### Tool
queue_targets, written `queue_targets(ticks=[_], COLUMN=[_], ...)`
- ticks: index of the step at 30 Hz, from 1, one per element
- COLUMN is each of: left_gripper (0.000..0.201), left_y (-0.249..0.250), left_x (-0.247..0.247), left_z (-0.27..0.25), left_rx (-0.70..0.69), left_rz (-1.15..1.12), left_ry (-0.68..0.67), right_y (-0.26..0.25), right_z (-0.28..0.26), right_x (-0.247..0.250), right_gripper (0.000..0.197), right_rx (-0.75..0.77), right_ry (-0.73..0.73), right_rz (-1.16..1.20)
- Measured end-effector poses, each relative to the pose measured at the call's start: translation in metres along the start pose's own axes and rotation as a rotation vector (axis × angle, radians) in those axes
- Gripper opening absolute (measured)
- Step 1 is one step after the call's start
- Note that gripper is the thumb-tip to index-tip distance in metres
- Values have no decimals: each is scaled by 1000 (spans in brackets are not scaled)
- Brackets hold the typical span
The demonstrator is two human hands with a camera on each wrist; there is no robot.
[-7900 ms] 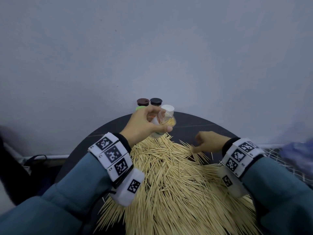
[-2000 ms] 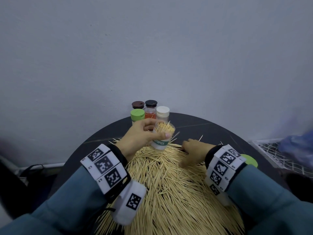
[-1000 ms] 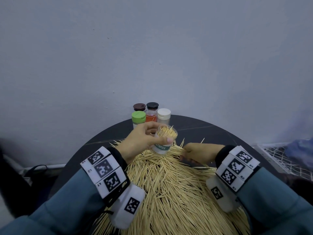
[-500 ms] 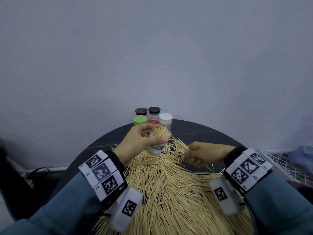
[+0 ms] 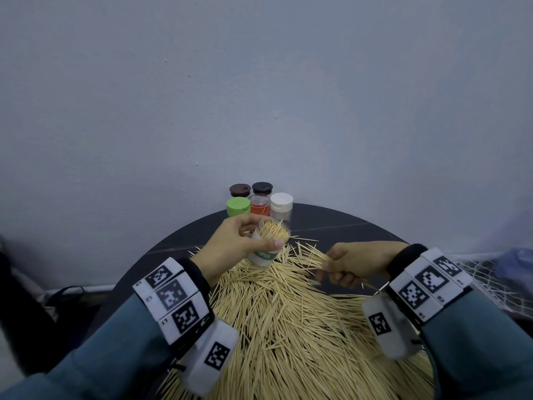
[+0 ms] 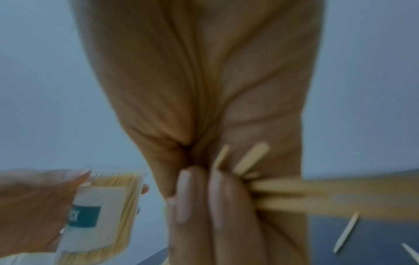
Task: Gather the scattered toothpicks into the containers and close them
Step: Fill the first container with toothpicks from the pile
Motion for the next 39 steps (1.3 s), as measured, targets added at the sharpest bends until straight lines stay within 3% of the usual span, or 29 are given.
queue_targets(ticks=[5, 13, 18, 24, 31, 39], left_gripper=[54, 64, 51, 61, 54, 55], left_y=[-1, -6, -9, -5, 4, 6], left_x=[0, -6, -21, -27, -16, -15], left_z=[1, 1, -4, -8, -5, -4], left_rx=[5, 18, 38, 4, -88, -127], left_rz=[4, 53, 139, 85, -28, 1], left_ry=[-8, -89, -234, -248, -130, -141], right_y=[-6, -47, -65, -66, -65, -59], right_z=[-3, -15, -28, -26, -11, 1], right_x=[14, 39, 36, 2, -25, -27], right_gripper=[27, 29, 27, 26, 28, 17], right_rx=[87, 578, 796, 717, 645, 610], right_ry=[67, 397, 502, 760, 661, 603], right_rz=[84, 801, 1025, 632, 602, 623])
Point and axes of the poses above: each hand's wrist, its own z-axis towards the middle knuckle, its own x-axis out of the back of the hand, y = z × x, the point moved 5 cm from there along z, towards the middle knuckle, and after that the axes turned 8 degrees about -z, right-handed, at the moved point
